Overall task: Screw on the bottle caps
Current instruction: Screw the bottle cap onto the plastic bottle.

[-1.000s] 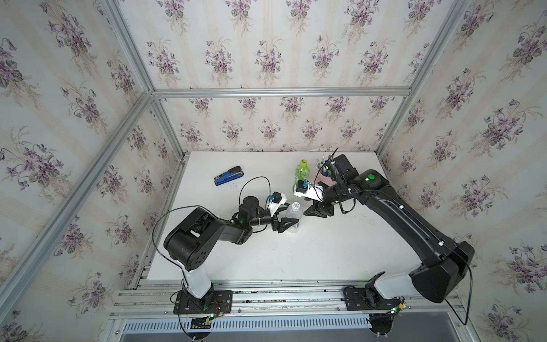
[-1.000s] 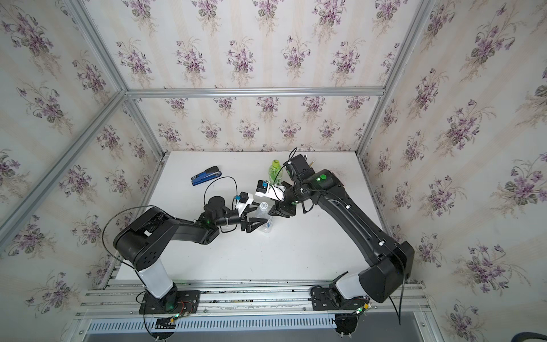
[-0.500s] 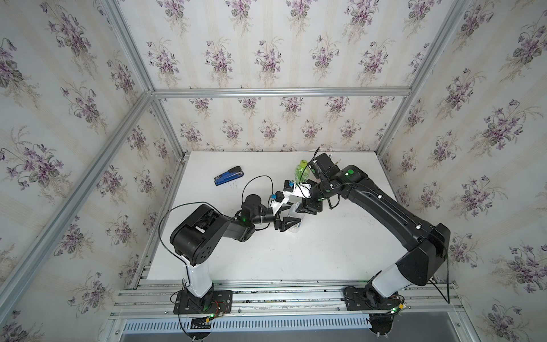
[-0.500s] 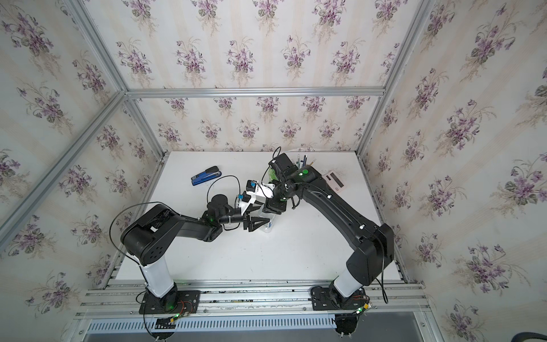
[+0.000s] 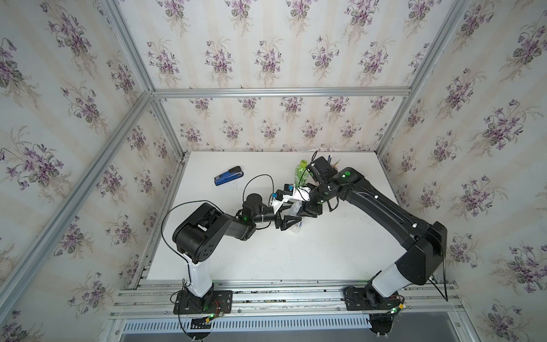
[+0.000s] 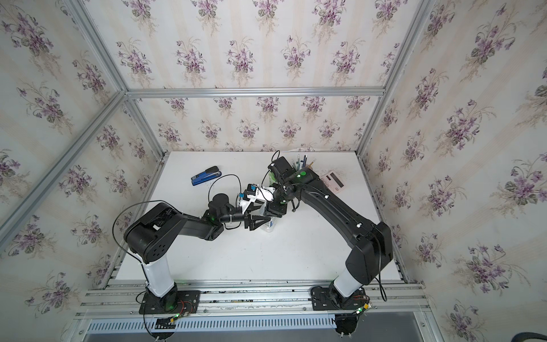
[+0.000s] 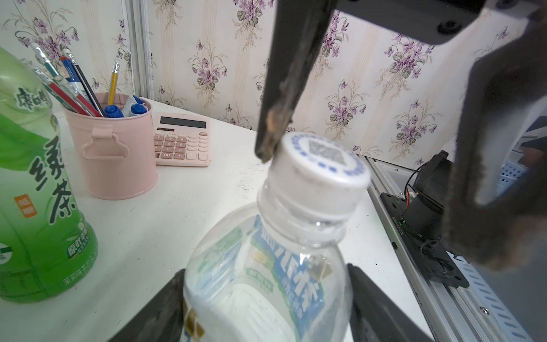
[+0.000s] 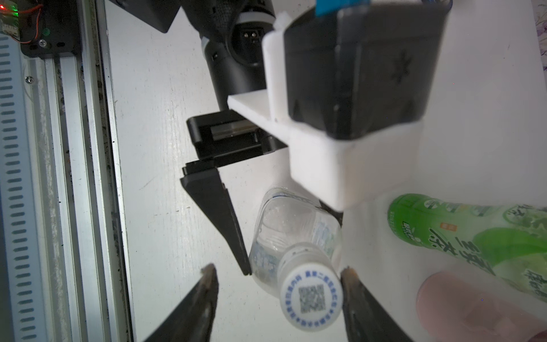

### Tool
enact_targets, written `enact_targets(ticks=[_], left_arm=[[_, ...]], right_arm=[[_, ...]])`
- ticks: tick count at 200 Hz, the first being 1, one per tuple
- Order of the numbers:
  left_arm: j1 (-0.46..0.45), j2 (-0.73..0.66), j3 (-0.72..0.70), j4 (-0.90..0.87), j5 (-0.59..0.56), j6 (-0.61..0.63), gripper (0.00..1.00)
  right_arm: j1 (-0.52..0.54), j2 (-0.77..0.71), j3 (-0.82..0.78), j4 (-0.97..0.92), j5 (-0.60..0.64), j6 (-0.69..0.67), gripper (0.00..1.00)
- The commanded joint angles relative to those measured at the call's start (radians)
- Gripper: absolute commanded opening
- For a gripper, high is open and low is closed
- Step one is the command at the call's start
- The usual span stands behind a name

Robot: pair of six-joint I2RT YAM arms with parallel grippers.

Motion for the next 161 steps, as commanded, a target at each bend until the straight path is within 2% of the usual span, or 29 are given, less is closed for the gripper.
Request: enact_targets(ticks=[1,85,132,161], left_arm=[[0.006,0.022,-0.005,-0.208,-0.044,-0.012,0.81],[0.012,0.032,0.009,-0.231,-0.058,-0.026,0.81],[0.012,0.036,0.013,-0.232,-0.058,-0.027,0.81],[0.012,0.036,0.011,-0.230,-0.053,-0.023,0.81]], right_arm=[[0.001,-0.018,-0.008,-0.015,-0.008,0.029,0.64],[0.012,-0.097,-0.076,-0.051,-0.024,0.117,0.61],[0.042,-0.123,-0.085,-0.099,-0.106,0.135,0.60],[0.041,-0.132,-0.037,-0.018,0.050,0.127,0.61]])
